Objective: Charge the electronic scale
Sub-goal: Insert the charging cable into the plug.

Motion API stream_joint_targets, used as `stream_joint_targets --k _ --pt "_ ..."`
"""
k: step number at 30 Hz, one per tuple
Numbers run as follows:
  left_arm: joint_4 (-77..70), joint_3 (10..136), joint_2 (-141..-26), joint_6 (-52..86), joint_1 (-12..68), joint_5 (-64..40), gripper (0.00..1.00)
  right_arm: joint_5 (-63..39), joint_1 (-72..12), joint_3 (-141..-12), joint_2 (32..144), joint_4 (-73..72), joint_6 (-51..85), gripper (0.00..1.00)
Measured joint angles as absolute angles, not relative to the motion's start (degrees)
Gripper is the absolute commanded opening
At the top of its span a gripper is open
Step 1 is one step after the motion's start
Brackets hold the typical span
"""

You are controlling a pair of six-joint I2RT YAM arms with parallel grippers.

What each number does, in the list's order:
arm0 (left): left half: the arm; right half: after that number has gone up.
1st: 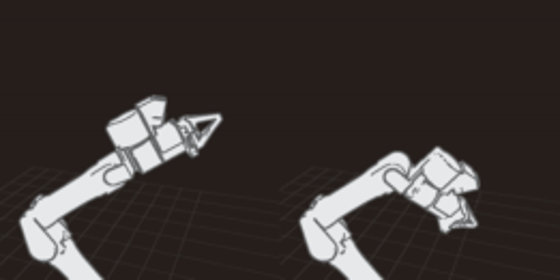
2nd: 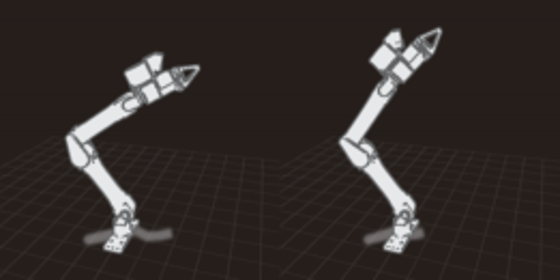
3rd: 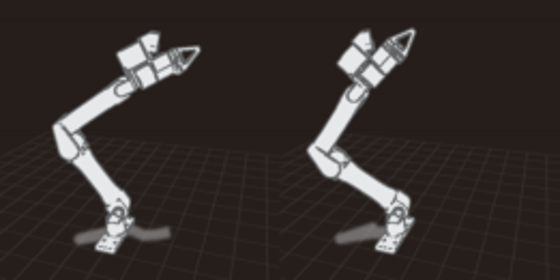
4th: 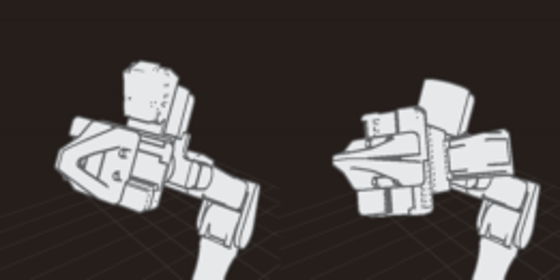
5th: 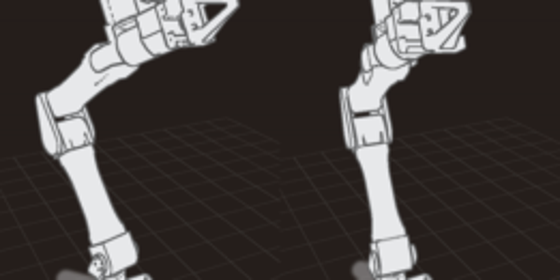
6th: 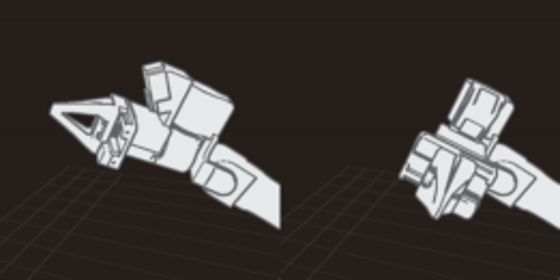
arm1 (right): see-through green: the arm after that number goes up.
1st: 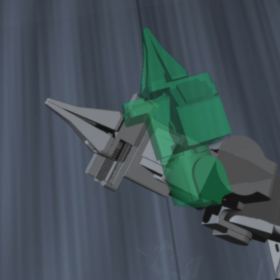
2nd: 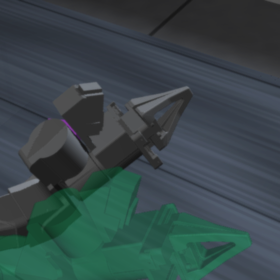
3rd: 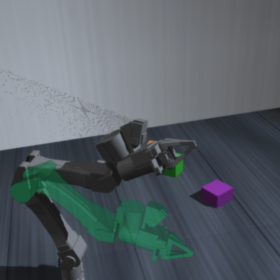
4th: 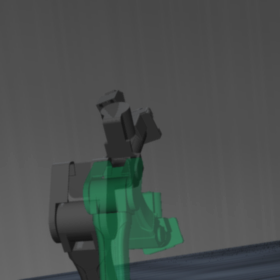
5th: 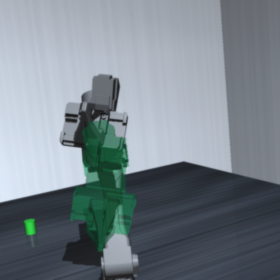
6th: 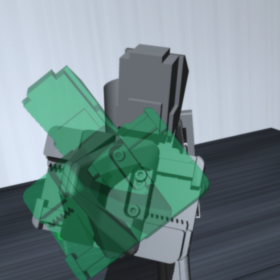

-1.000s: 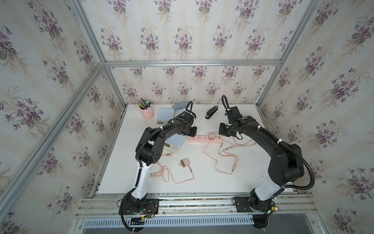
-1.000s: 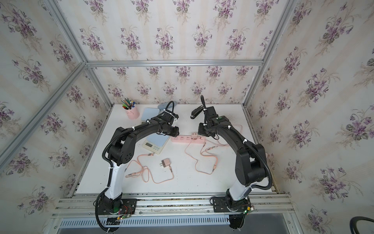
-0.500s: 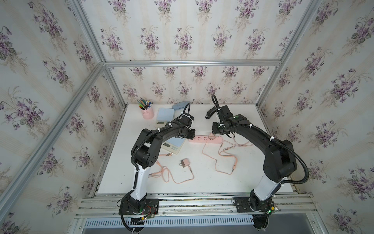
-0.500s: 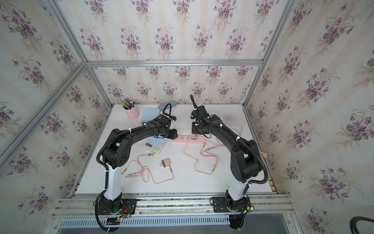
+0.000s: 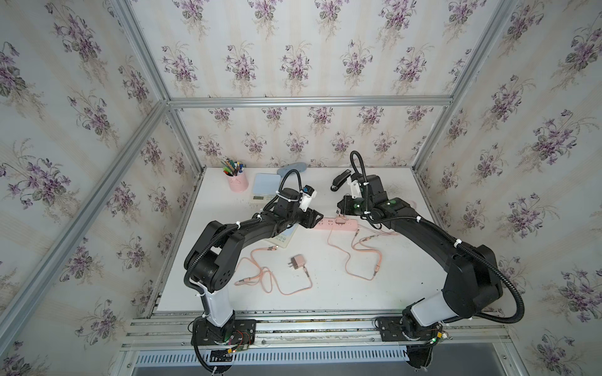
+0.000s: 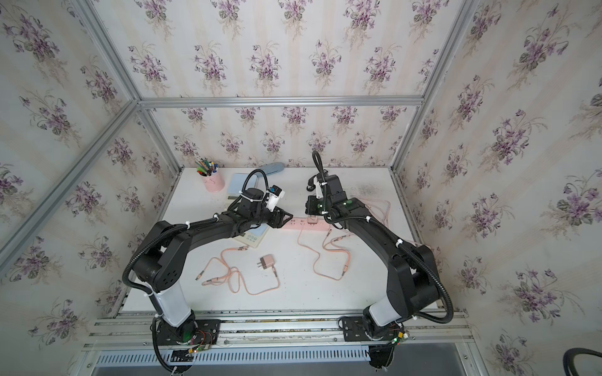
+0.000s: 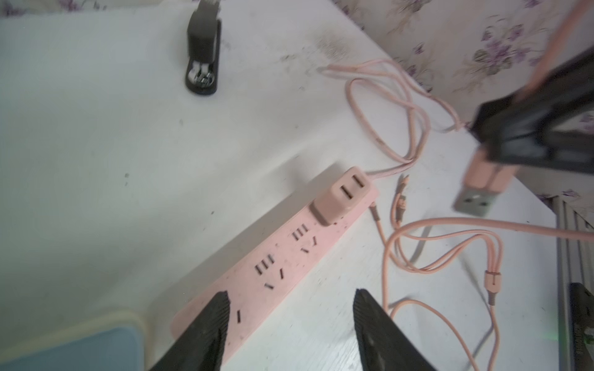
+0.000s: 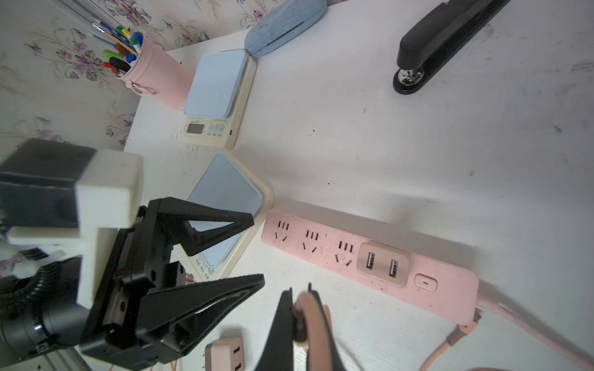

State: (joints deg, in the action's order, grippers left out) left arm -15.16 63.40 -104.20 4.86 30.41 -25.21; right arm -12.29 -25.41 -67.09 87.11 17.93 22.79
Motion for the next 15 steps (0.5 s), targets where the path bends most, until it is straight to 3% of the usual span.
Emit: stream_joint_targets --k 3,11,15 --pt "-20.8 64.9 -104.6 3.8 30.5 -31.4 0.56 -15.2 -25.1 -66.5 86.5 17.5 23.3 0.00" --pt "-26.7 66.0 -105.8 3.0 31.9 -40.5 0.56 -18.5 -23.9 -65.9 85.4 16.7 25.8 0.00" --pt "-27.1 66.6 -106.9 3.1 32.3 -41.5 0.44 -19.8 -23.7 -65.7 85.1 16.5 27.2 0.00"
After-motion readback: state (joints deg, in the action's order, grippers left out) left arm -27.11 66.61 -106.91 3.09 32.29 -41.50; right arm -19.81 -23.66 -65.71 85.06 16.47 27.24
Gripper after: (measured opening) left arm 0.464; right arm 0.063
